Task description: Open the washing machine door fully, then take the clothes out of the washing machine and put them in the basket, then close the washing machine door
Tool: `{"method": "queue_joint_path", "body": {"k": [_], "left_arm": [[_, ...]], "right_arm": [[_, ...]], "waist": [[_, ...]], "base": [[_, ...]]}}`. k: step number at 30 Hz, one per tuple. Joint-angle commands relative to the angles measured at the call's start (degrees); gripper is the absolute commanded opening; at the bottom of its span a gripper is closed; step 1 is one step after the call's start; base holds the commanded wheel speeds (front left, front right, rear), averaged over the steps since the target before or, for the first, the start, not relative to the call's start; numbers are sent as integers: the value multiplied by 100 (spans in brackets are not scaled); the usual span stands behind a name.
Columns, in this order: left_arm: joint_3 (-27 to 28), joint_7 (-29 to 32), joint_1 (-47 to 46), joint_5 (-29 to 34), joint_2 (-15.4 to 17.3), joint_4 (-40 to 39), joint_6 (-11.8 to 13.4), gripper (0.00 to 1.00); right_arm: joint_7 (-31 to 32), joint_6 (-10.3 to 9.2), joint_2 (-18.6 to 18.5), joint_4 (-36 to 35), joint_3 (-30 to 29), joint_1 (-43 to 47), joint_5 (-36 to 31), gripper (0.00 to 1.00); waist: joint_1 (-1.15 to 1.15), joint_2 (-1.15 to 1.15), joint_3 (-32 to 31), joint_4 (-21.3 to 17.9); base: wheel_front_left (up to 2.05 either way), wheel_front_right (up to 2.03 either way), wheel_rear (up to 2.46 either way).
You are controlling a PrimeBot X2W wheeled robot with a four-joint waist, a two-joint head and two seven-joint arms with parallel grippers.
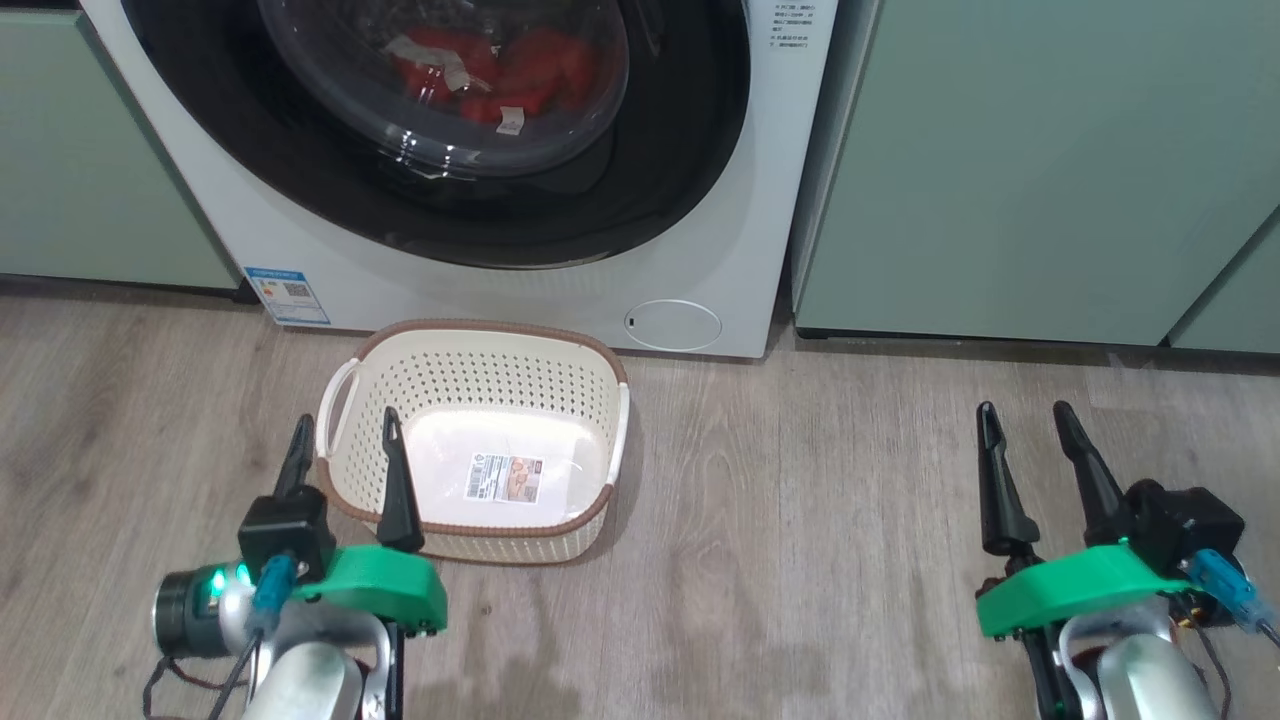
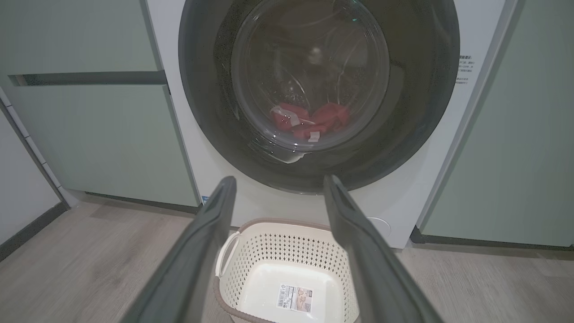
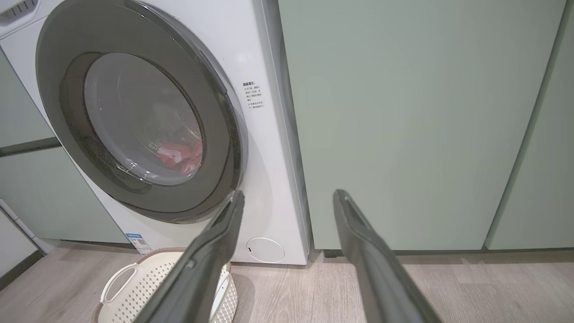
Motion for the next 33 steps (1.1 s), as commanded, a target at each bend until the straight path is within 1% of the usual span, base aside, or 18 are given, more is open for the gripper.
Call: {"method": "queue_joint_path", "body": {"k": [1,10,18,29,33], "left_arm": [[188,-113,-300,225,70,-228,37,100],[361,-248,-278,645,-17,-68,-120,100],[524,-381,-325,1262,-98,-9,-211,100],[800,-381,-306,1358,-219,48,-424,100],[876,-381,-302,1351,-264,120,-488,100]], "right_arm": [[-102,-4,-77,-134,153,-316,-150,100],[-237,-4,-84,94,222,-371,-223,100],[-370,-4,-90,181,357,-419,-614,100],[-370,-4,-90,179,333,-425,-524,100],[-370,-4,-90,232,282,-409,-364,100]], "waist": [[0,0,2,-2],[0,0,0,3],[0,0,21,25],[0,0,12,32],[0,0,12,36]], "base": [[0,0,0],[0,0,0],[0,0,0],[0,0,0],[0,0,0]]}}
